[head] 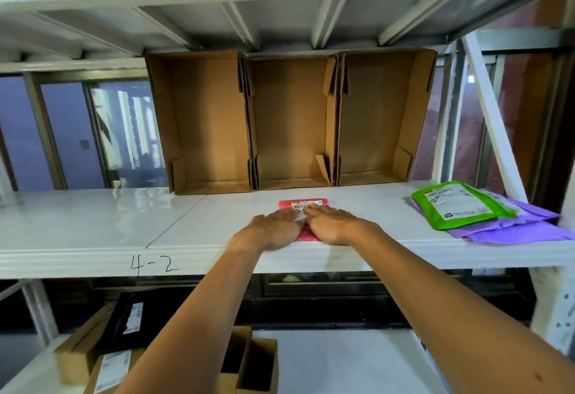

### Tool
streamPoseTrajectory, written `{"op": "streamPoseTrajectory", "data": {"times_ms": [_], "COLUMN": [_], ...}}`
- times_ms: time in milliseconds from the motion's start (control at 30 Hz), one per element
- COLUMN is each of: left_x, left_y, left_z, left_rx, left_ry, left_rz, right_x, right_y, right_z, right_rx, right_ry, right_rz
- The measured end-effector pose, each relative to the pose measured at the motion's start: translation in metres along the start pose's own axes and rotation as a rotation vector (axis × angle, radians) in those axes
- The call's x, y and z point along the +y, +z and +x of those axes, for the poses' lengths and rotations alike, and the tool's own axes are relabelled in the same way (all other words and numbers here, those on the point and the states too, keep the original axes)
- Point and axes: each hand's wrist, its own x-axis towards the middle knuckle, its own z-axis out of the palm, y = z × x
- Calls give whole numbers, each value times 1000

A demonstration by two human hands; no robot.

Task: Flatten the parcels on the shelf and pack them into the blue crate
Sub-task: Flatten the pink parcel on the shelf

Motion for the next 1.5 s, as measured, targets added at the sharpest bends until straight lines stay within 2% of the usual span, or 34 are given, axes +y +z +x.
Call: {"op": "streamPoseTrajectory", "data": {"times_ms": [200, 400, 467, 567, 600, 767, 867, 1000, 1067, 1167, 1267, 1367, 1500], "left_x": [-4, -3, -12, -23, -23, -13, -10, -9, -7, -1, 8, 13, 25], "left_y": [3, 3, 5, 6, 6, 7, 3, 2, 5, 12, 20, 36, 50], "left_z": [4, -2, 5, 13, 13, 9, 4, 1, -3, -16, -32, -44, -75], "left_rx": [35, 133, 175, 215, 228, 202, 186, 170, 164, 203, 272, 403, 865], "left_ry": [11, -7, -14, -13, -23, -150, -153, -60, -32, -20, 9, 42, -24], "left_rz": [-13, -96, -209, -518, -539, -242, -353, -688, -698, -578, -426, -313, -335], "right_x": [-4, -7, -4, 3, 5, 13, 19, 29, 30, 29, 27, 23, 21], "right_y": [0, 2, 6, 8, 8, 16, 29, 43, 47, 53, 57, 56, 52], "right_z": [-6, -34, -45, -64, -72, -95, -108, -118, -120, -126, -131, -137, -142], "right_rx": [39, 291, 275, 255, 256, 296, 367, 468, 494, 506, 534, 596, 626], "right_ry": [-13, 30, 4, -38, -40, -46, -62, -106, -131, -127, -124, -117, -93], "right_rz": [-28, 94, 93, 45, 47, 121, 148, 108, 96, 111, 144, 278, 371]}}
